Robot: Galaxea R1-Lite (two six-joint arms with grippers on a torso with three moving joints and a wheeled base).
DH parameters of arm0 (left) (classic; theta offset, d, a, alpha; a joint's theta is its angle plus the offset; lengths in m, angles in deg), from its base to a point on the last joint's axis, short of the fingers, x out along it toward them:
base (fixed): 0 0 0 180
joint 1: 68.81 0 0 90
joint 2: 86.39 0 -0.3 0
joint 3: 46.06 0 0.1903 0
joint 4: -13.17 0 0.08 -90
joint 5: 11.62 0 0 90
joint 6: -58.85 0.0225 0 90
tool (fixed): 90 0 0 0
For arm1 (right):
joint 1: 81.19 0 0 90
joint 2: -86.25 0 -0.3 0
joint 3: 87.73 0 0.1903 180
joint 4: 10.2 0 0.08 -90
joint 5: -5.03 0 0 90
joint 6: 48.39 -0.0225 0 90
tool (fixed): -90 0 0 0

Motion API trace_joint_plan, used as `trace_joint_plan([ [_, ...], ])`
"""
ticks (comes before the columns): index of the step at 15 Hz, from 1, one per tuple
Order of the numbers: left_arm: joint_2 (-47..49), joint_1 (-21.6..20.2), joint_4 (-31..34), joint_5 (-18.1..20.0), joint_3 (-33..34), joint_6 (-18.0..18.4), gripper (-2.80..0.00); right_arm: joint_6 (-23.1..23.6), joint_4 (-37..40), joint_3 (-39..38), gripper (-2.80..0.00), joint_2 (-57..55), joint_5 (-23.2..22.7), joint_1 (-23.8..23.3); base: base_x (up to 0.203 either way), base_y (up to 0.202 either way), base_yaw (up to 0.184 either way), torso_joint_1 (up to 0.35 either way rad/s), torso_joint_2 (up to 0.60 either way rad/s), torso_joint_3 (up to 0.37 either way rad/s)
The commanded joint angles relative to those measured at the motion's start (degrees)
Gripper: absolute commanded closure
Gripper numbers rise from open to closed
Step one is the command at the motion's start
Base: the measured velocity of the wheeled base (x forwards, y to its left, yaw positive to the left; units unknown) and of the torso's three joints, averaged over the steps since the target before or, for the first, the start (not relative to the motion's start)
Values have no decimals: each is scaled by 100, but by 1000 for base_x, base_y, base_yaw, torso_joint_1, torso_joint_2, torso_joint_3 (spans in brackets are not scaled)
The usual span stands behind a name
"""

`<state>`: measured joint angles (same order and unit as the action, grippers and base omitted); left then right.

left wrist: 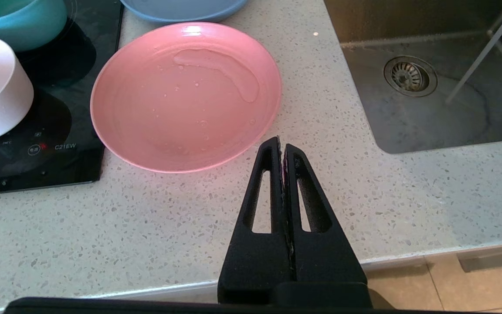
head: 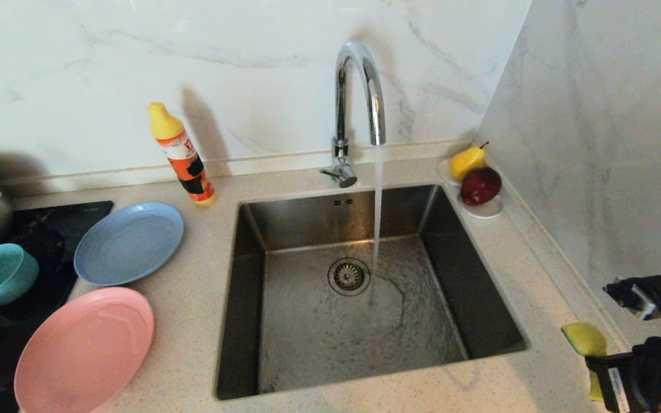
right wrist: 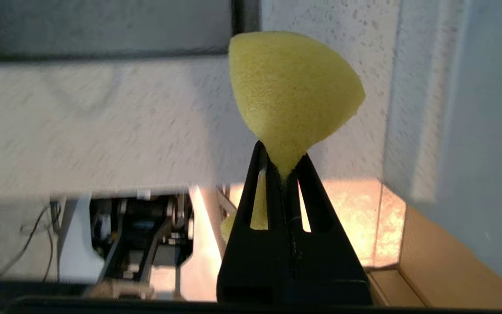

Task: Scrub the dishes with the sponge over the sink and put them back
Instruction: Put down the sponge

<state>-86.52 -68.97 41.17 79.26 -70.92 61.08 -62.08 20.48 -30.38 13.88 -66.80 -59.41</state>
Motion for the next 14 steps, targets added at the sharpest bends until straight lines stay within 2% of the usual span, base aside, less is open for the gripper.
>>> trace_joint_plan([
  [1, 5, -2, 3, 0, -1, 6, 0, -10, -599, -349, 0, -766, -3, -346, 0, 0, 0, 0, 0, 0],
  [6, 5, -2, 3, 0, -1, -3, 0, 170, -1566, -504, 0, -1501, -274, -874, 0, 0, 0, 0, 0, 0],
  [14, 5, -2, 3, 0, -1, 6, 0, 218, -2094, -346, 0, -1938, -298, -938, 0, 0, 0, 0, 0, 0],
])
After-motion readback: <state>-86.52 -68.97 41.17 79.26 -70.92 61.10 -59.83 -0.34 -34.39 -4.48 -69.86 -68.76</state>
